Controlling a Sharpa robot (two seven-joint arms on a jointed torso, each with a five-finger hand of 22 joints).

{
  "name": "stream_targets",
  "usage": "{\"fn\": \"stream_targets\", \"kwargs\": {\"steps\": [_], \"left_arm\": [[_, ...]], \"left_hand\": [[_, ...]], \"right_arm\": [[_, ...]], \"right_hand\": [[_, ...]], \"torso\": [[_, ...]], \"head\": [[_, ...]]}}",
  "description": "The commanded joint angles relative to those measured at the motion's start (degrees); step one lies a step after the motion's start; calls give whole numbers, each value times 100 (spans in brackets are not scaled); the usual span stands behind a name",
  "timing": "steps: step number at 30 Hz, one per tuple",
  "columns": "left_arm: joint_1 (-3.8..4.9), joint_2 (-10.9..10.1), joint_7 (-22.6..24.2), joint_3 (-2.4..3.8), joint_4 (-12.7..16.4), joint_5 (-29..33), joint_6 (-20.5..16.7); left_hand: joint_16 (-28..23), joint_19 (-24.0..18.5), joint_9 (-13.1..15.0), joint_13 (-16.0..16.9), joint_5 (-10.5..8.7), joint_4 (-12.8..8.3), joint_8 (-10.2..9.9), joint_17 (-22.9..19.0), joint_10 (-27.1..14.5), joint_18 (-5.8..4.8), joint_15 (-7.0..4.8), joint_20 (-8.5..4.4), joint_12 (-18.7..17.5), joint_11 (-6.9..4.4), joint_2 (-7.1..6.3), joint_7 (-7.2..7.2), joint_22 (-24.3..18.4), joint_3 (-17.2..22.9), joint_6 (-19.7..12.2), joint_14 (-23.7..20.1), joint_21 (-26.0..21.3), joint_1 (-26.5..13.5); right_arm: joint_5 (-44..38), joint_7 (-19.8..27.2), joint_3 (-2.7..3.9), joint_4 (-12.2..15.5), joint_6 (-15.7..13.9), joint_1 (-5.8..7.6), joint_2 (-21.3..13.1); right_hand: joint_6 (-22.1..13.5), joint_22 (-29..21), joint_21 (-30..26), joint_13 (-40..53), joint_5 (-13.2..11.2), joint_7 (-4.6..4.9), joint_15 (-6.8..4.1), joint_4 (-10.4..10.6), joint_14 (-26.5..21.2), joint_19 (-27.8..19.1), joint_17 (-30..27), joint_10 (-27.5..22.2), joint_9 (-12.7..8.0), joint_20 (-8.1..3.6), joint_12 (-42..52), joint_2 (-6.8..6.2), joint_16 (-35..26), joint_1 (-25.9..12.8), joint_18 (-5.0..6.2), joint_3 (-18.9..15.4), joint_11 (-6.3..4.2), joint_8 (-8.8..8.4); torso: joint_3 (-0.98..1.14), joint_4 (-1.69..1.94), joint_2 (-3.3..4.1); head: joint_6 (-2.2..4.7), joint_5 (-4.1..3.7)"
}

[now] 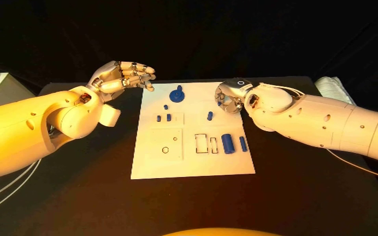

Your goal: Assemble the parts on the task board

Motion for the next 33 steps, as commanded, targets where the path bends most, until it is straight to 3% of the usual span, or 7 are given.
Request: {"fn": "stream_targets", "kwargs": {"steps": [1, 13, 17, 19, 22, 33], "left_arm": [[-2, -3, 9, 4, 18, 30, 85], [-1, -21, -18, 4, 36, -6, 73], [-1, -27, -26, 4, 43, -16, 71], [-1, -28, -30, 4, 46, -20, 68], [-1, -30, -35, 4, 49, -24, 65], [-1, -36, -49, 4, 47, -33, 57]], "left_hand": [[-29, 23, -1, -7, -3, 4, -26, 7, -11, 58, 17, 0, -32, 18, -29, 39, -7, -15, -6, 31, -36, 47], [-40, 25, -2, -9, -1, -4, -28, 13, -20, 58, 21, 2, -42, 23, -22, 44, -15, -15, -4, 27, -48, 62], [-46, 27, -2, -9, 0, -11, -28, 16, -22, 58, 22, 2, -46, 24, -20, 46, -18, -14, -3, 26, -53, 73], [-53, 30, -2, -9, 1, -26, -28, 21, -23, 59, 21, 1, -51, 25, -14, 47, -21, -11, 1, 24, -57, 95], [-57, 31, -2, -9, 2, -33, -29, 23, -22, 59, 21, 0, -53, 26, -11, 48, -21, -10, 2, 24, -59, 105], [-63, 34, -3, -9, 3, -42, -30, 27, -24, 59, 22, 0, -57, 28, -9, 50, -23, -11, 3, 23, -61, 117]], "right_arm": [[-120, -58, -6, -3, 201, -17, 19], [-95, -34, -12, 7, 224, -69, 59], [-86, -53, -13, 17, 181, -74, 61], [-85, -81, -13, 24, 162, -75, 61], [-88, -147, -13, 30, 131, -77, 59], [-154, -333, -13, 76, -338, -79, 28]], "right_hand": [[43, 7, 24, -2, -22, -4, -42, -36, 172, 41, 6, 39, 8, -11, 35, 66, 29, 9, -111, -4, -1, 38], [107, 41, 56, -5, -33, -27, -59, -23, 167, 46, -10, 98, 22, -25, 37, 105, 28, -18, -117, -13, -22, 69], [196, 121, 145, -6, -25, -64, -90, -22, 168, 73, 10, 186, 49, -49, 31, 205, 60, -12, -132, -2, -56, 120], [268, 204, 236, 0, -259, -92, -122, -65, 177, 103, 45, 293, 87, -80, 13, 333, 109, 43, -146, 64, -93, 176], [298, 270, 309, 8, -257, -107, -142, -112, 184, 124, 71, 386, 121, -102, 4, 437, 145, 91, -157, 157, -118, 213], [333, 421, 482, 25, -330, -129, -168, -243, 187, 169, 70, 509, 162, -134, -39, 467, 168, 127, -186, 312, -143, 253]], "torso": [[0, 0, 1], [-3, -3, -1], [-2, -4, -2], [-4, -1, 0], [-4, 0, -5], [-2, -7, -10]], "head": [[-21, 8], [-70, 19], [-73, 17], [-83, 16], [-91, 23], [-89, 20]]}}
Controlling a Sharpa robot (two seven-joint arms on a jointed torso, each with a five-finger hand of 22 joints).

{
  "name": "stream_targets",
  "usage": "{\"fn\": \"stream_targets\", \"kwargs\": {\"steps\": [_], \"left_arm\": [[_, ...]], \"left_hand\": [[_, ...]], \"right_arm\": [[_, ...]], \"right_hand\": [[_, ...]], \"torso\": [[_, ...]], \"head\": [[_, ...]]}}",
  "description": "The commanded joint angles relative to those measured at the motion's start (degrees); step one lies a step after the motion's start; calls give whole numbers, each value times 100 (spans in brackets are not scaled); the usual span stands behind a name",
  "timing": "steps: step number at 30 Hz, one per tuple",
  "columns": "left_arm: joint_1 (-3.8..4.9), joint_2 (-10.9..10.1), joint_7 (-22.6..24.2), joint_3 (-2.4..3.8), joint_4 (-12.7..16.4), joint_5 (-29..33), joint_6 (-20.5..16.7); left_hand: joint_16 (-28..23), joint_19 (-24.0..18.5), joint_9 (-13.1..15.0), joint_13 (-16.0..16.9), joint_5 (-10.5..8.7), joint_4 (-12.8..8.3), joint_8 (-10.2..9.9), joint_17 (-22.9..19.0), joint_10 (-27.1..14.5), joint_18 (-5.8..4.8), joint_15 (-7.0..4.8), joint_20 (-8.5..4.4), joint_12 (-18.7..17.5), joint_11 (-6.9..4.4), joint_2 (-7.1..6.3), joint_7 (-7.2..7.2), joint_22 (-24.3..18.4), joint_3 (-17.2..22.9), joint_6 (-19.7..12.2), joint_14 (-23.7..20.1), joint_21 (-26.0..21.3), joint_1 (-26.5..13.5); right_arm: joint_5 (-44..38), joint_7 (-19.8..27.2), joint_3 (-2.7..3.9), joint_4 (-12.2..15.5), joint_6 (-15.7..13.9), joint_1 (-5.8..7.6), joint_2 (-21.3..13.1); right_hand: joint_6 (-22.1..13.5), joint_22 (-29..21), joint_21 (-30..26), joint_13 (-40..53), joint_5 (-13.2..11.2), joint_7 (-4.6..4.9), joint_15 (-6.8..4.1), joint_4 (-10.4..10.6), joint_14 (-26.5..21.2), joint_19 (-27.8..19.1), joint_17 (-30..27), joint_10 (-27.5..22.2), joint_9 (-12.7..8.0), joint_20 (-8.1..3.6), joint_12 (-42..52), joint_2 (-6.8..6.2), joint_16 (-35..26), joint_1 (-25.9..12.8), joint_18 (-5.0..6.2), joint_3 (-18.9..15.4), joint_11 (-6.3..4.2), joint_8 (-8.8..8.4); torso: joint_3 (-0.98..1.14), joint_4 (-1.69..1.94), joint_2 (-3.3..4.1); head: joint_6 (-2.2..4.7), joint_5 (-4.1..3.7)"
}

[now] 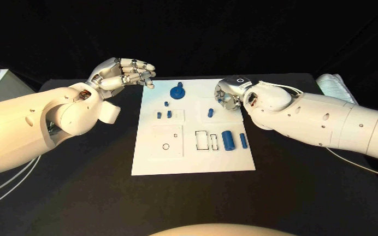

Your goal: Assemble the parts on the task board

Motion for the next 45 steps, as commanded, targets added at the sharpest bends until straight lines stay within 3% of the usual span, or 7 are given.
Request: {"fn": "stream_targets", "kwargs": {"steps": [1, 16, 24, 29, 35, 40, 45], "left_arm": [[0, -1, 21, 4, 8, -23, 60], [0, -1, -16, 4, -59, -24, 51], [0, 6, -30, 4, -83, -22, 46], [0, 24, -32, 4, -91, -15, 42], [0, 44, -22, 4, -87, 7, 25], [0, 60, -20, 3, -93, 36, -2], [0, 90, -30, 3, -93, 52, -29]], "left_hand": [[-19, 34, -1, -5, 3, -25, -30, 9, -22, 59, 22, 0, -33, 31, 13, 50, -6, 5, 3, 23, -40, 48], [-28, 37, -3, -7, 3, -37, -36, 15, -34, 57, 24, 0, -44, 37, 6, 57, -7, -3, -1, 23, -43, 57], [-28, 37, -3, -7, 3, -37, -36, 15, -34, 57, 24, 0, -44, 37, 6, 57, -7, -3, -1, 23, -43, 57], [-34, 38, -6, -9, 3, -37, -41, 20, -42, 55, 29, 2, -52, 43, 5, 63, -9, -10, -6, 24, -47, 54], [-34, 38, -6, -9, 3, -37, -41, 20, -42, 55, 29, 2, -52, 43, 5, 63, -9, -10, -6, 24, -47, 54], [-39, 40, -8, -9, 3, -35, -46, 25, -46, 54, 32, 4, -58, 47, 7, 68, -11, -15, -11, 25, -51, 50], [-41, 40, -9, -9, 4, -34, -47, 27, -46, 53, 33, 4, -59, 48, 8, 69, -12, -17, -11, 26, -53, 49]], "right_arm": [[-69, -126, -13, 37, -313, -25, -23], [204, -17, 44, 379, -867, 41, -284], [434, 96, 115, 851, -1089, 112, -572], [467, 142, 128, 1291, -1108, 90, -613], [275, 134, 102, 1726, -1038, 3, -443], [122, 94, 55, 1869, -948, -92, -218], [18, 50, 1, 1840, -822, -221, 47]], "right_hand": [[43, 22, 34, 20, -36, 4, -37, -17, 179, 41, 7, 163, 11, -3, -15, 114, 44, 62, -99, 49, -129, 19], [58, 77, 101, 25, -54, 6, -39, -27, 186, 59, 21, 189, 21, -8, -28, 98, 64, 27, -111, 59, -131, 29], [62, 106, 137, 26, -66, 5, -40, -29, 188, 69, 24, 197, 25, -10, -35, 92, 70, 11, -118, 61, -132, 32], [62, 111, 144, 26, -66, 5, -40, -29, 189, 70, 31, 198, 25, -10, -36, 92, 75, 11, -119, 62, -132, 32], [60, 110, 141, 26, -65, 6, -40, -34, 187, 69, 18, 199, 26, -12, -40, 90, 66, 10, -117, 65, -133, 32], [60, 110, 141, 26, -65, 6, -40, -34, 187, 69, 18, 199, 26, -12, -40, 90, 66, 10, -117, 65, -133, 32], [55, 103, 129, 26, -70, 10, -41, -40, 184, 66, 4, 198, 27, -14, -49, 91, 57, 9, -114, 72, -131, 29]], "torso": [[-1, -1, -5], [1, -2, -6], [3, -2, -4], [11, -7, -6], [-2, -5, -17], [-10, 5, -29], [-17, 7, -21]], "head": [[8, -3], [29, -2], [30, 26], [35, 114], [36, 236], [-7, 350], [-43, 453]]}}
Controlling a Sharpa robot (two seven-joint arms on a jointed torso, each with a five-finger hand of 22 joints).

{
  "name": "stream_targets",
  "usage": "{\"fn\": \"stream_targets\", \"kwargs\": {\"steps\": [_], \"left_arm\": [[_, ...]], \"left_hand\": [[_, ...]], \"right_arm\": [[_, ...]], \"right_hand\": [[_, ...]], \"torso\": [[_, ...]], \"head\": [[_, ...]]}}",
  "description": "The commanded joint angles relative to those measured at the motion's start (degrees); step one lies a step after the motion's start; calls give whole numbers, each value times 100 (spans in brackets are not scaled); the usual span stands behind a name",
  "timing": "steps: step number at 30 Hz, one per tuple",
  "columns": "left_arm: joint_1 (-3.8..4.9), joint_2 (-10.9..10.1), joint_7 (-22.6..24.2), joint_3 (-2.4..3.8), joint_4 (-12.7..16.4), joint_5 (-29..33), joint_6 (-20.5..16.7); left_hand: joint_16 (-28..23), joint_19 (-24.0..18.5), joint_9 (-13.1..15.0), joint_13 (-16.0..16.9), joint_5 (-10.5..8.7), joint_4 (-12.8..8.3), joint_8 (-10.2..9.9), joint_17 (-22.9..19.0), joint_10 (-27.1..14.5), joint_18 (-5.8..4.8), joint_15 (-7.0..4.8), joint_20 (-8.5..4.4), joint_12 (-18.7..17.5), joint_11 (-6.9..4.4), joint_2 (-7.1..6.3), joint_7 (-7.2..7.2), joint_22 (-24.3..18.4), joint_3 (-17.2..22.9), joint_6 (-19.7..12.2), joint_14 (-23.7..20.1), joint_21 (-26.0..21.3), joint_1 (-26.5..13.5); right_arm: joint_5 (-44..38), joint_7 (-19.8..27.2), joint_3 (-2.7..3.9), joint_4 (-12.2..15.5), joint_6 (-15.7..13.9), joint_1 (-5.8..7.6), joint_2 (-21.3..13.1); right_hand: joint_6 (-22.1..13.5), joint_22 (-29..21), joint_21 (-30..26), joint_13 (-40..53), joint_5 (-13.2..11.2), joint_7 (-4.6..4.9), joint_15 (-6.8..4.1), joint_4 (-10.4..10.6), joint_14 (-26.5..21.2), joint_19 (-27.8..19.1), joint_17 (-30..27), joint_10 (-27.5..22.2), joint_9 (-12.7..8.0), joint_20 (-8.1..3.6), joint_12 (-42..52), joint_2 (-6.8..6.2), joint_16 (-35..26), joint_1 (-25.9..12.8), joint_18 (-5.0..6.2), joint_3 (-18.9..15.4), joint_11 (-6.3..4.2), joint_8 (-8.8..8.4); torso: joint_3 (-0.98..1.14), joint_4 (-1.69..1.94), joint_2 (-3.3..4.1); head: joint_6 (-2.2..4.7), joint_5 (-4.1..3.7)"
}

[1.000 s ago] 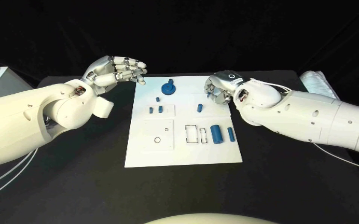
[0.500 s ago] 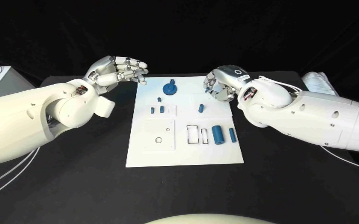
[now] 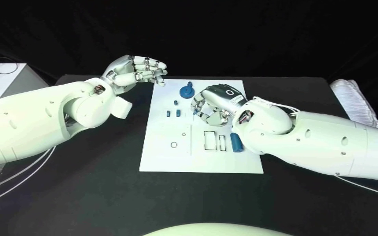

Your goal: Assemble the parts on the task board

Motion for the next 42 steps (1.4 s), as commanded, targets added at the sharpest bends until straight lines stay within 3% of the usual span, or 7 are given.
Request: {"fn": "stream_targets", "kwargs": {"steps": [1, 8, 17, 23, 28, 42], "left_arm": [[0, 32, 31, 3, 7, 44, -15], [1, 79, 22, 2, 22, 55, -26], [2, 86, 12, 2, 28, 58, -32], [2, 83, 3, 2, 34, 58, -27], [2, 82, -5, 2, 32, 58, -17], [2, 71, -23, 2, 40, 58, 1]], "left_hand": [[-30, 40, -8, -5, 4, -18, -27, 7, -24, 54, 33, 5, -37, 27, 8, 48, -6, -1, 11, 26, -32, 49], [-30, 40, -8, -5, 4, -18, -27, 7, -24, 54, 33, 5, -37, 27, 8, 48, -6, -1, 11, 26, -32, 49], [-30, 40, -8, -5, 4, -18, -27, 7, -24, 54, 33, 5, -37, 27, 8, 48, -6, -1, 11, 26, -32, 49], [-30, 40, -8, -5, 4, -18, -27, 7, -24, 54, 33, 5, -37, 27, 8, 48, -6, -1, 11, 26, -32, 49], [-40, 42, -9, -3, 5, -14, -30, 16, -22, 53, 37, 8, -41, 30, 8, 50, -11, -12, 13, 27, -42, 41], [-40, 42, -9, -3, 5, -14, -30, 16, -22, 53, 37, 8, -41, 30, 8, 50, -11, -12, 13, 27, -42, 41]], "right_arm": [[-232, -34, -23, -38, 153, -77, 123], [-314, -91, -109, -166, 288, -268, 410], [-370, -142, -135, -183, 418, -361, 505], [-422, -208, -146, -210, 533, -372, 519], [-543, -335, -151, -208, 461, -376, 526], [-628, -429, -152, -251, 522, -378, 544]], "right_hand": [[37, -3, 6, 7, 16, -10, -42, 3, 185, 26, -8, 176, 4, -15, 31, 54, 13, -16, -115, 37, -139, 14], [31, -12, -9, 6, 10, -5, -41, -2, 180, 21, -31, 174, 5, -16, 22, 56, -3, -18, -112, 43, -136, 11], [28, -9, -6, 6, 7, -3, -41, -4, 180, 22, -30, 173, 5, -17, 19, 57, -2, -19, -112, 45, -135, 10], [25, -13, -13, 6, 3, -1, -40, -6, 178, 20, -40, 172, 6, -17, 14, 58, -8, -21, -111, 48, -134, 8], [25, -13, -13, 6, 3, -1, -40, -6, 178, 20, -40, 172, 6, -17, 14, 58, -8, -21, -111, 48, -134, 8], [22, -2, -1, 6, -4, 2, -39, -9, 179, 23, -36, 172, 7, -17, 8, 59, -4, -27, -114, 51, -131, 7]], "torso": [[-11, 4, 6], [-11, 4, 16], [-6, -4, 15], [-2, -11, 15], [3, -3, 15], [1, -9, 14]], "head": [[-39, 97], [-109, 224], [-206, 317], [-241, 341], [-275, 330], [-305, 318]]}}
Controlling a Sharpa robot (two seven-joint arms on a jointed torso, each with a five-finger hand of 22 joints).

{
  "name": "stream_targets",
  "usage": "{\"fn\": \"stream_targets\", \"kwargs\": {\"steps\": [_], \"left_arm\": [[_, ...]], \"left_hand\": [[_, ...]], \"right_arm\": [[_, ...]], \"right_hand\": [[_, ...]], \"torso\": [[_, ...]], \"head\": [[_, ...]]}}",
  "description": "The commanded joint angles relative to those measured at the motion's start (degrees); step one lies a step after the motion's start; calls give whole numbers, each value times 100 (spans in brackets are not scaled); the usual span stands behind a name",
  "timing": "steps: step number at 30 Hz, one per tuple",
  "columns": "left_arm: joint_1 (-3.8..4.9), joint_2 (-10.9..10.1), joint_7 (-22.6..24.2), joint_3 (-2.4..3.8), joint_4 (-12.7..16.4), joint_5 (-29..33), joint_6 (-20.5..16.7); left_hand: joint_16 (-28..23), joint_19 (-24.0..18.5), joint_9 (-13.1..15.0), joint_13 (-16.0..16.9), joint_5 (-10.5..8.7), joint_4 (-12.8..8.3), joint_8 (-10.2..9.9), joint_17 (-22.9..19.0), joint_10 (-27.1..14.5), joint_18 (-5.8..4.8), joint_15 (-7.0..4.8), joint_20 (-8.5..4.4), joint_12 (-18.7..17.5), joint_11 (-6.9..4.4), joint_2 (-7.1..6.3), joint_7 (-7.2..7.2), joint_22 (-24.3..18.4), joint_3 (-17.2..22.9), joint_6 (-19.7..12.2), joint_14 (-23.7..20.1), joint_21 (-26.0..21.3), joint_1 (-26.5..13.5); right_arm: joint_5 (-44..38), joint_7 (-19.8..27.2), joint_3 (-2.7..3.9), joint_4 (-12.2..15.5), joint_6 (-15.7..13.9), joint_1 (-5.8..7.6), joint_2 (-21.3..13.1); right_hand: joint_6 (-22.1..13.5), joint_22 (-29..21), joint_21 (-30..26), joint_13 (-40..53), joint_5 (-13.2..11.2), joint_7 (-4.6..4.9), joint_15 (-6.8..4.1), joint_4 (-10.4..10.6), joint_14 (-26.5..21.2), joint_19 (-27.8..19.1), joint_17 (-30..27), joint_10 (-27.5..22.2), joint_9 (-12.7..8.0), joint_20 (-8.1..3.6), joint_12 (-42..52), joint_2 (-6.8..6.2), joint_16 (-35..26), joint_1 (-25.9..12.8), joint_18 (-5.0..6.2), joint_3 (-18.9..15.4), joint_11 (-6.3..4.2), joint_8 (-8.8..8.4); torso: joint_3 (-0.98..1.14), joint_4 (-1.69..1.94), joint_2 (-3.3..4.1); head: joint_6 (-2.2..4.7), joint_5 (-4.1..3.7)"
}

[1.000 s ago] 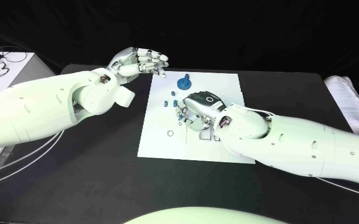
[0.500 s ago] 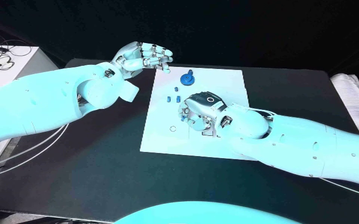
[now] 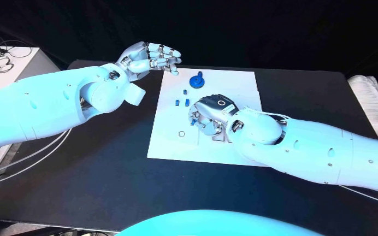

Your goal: Assemble the parts on the task board

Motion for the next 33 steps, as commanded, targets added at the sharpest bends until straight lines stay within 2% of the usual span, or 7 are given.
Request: {"fn": "stream_targets", "kwargs": {"steps": [1, 17, 23, 27, 31, 32, 33], "left_arm": [[1, 2, 24, 3, 19, 31, 47], [2, -14, 9, 3, 38, 31, 64], [2, -16, 9, 4, 41, 31, 66], [2, -21, 9, 4, 42, 31, 66], [2, -23, 5, 4, 43, 31, 67], [2, -23, 4, 4, 43, 31, 66], [2, -23, 3, 4, 42, 31, 66]], "left_hand": [[-30, 42, -9, -4, 5, -14, -30, 5, -23, 53, 16, 8, -20, 30, 8, 30, -5, -12, -8, 6, -19, 41], [-36, 42, -9, -3, 5, -12, -31, 10, -22, 52, 18, 9, -23, 31, 10, 31, -8, -17, -6, 5, -25, 37], [-36, 42, -9, -3, 5, -12, -31, 10, -22, 52, 18, 9, -23, 31, 10, 31, -8, -17, -6, 5, -25, 37], [-36, 42, -9, -3, 5, -12, -31, 10, -22, 52, 18, 9, -23, 31, 10, 31, -8, -17, -6, 5, -25, 37], [-36, 42, -9, -3, 5, -12, -31, 10, -22, 52, 18, 9, -23, 31, 10, 31, -8, -17, -6, 5, -25, 37], [-36, 42, -9, -3, 5, -12, -31, 10, -22, 52, 18, 9, -23, 31, 10, 31, -8, -17, -6, 5, -25, 37], [-36, 42, -9, -3, 5, -12, -31, 10, -22, 52, 18, 9, -23, 31, 10, 31, -8, -17, -6, 5, -25, 37]], "right_arm": [[-125, -88, 1, -20, 72, -3, 15], [-181, -97, -18, -135, 193, -24, 115], [-182, -86, -29, -156, 326, -35, 150], [-182, -82, -39, -170, 389, -38, 174], [-141, -19, -45, -182, 338, -38, 179], [-116, 9, -46, -186, 319, -38, 178], [-93, 34, -47, -189, 299, -38, 176]], "right_hand": [[42, 4, 0, 6, 18, -4, -39, -1, 179, 23, -2, 172, 6, -17, 7, 44, -4, -6, -114, 27, -130, 17], [39, -3, -13, 7, 10, -2, -38, -7, 178, 19, -6, 175, 8, -17, -1, 46, -5, -12, -112, 31, -128, 16], [36, -2, -15, 7, 2, 1, -36, -10, 176, 18, -17, 175, 10, -16, -9, 45, -11, -20, -112, 32, -126, 14], [28, -18, -41, 6, -10, 6, -33, -11, 171, 9, -39, 169, 12, -14, -22, 40, -27, -36, -108, 28, -121, 11], [-112, -44, -108, -24, -47, 71, 17, -19, 156, -29, -77, 28, -1, 14, -165, 25, -42, -112, -103, 15, -57, -67], [-196, -64, -146, -49, -54, 106, 49, -6, 154, -46, -79, -70, -21, 33, -236, -3, -39, -158, -101, 3, -19, -122], [-297, -135, -264, -103, -33, 149, 105, 23, 169, -95, -16, -262, -49, 74, -371, -88, 25, -254, -90, -36, 51, -196]], "torso": [[0, 0, 0], [-5, 4, -5], [-4, 12, -5], [-7, 2, -7], [-3, 3, -5], [-3, 3, -5], [-4, 2, -7]], "head": [[-7, -4], [-64, 17], [-73, 16], [-89, 18], [-92, 20], [-92, 20], [-93, 22]]}}
